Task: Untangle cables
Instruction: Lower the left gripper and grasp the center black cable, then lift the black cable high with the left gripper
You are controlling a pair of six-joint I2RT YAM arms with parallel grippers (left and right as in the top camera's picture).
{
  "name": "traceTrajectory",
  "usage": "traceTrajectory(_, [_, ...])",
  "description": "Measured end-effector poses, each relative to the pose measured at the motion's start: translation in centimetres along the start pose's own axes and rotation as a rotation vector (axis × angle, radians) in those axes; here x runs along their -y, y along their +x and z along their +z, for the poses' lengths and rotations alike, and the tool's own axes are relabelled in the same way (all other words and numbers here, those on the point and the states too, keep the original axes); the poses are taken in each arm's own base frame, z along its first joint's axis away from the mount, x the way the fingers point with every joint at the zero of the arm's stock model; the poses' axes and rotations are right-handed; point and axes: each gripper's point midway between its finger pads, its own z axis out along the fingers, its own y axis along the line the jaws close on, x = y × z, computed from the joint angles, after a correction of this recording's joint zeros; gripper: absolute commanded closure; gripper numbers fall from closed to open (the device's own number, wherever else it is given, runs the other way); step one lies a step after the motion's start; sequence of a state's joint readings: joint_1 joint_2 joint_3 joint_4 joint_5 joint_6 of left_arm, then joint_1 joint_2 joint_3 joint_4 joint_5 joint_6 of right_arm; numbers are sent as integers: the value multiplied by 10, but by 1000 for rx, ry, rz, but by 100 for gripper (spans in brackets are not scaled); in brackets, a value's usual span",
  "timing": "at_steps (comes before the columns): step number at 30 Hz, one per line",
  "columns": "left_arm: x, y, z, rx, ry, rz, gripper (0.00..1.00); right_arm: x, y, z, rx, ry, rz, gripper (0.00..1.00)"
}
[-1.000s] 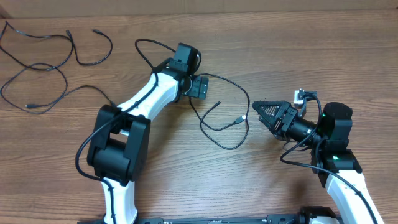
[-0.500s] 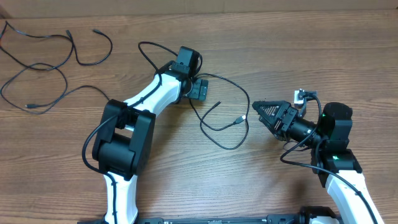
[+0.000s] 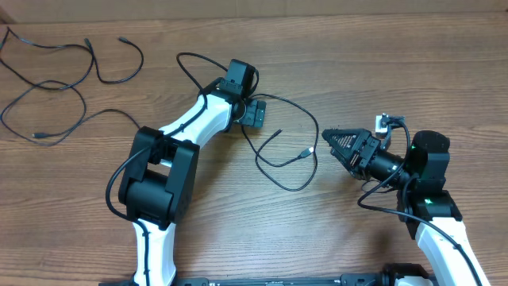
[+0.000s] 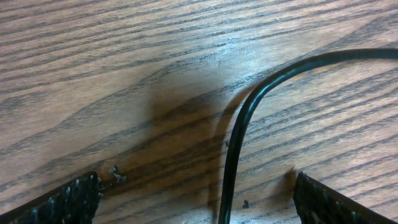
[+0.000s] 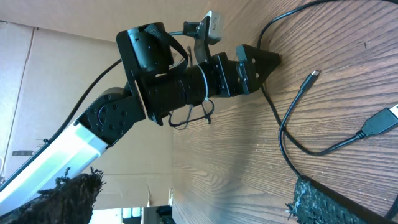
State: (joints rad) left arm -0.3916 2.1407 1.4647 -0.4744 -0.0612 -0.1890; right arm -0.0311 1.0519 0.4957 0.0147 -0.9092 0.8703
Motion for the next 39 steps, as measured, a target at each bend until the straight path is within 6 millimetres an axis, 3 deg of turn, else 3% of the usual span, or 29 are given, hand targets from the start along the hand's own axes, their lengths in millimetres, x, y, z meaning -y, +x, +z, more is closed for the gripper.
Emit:
traceTrajectory(10, [1,-3,1,13,3,-1,4,0,0,0,0,0,1,0])
traceTrajectory(12, [1,-4,1,16,3,-3,27,0,0,0,0,0,0,0])
traceTrajectory(18, [0,-4,2,15,3,-17,74,0,0,0,0,0,0,0])
traceTrajectory(19, [1,-3,2,14,6,-18,92,0,0,0,0,0,1,0])
traceTrajectory(20, [1,-3,2,14,8,-17,96,0,0,0,0,0,1,0])
traceTrajectory(34, [2,-1,1,1,11,-19,96,0,0,0,0,0,1,0])
traceTrajectory(39, [-8,-1,-13,-49,-50,-13,94,0,0,0,-1,0,1,0])
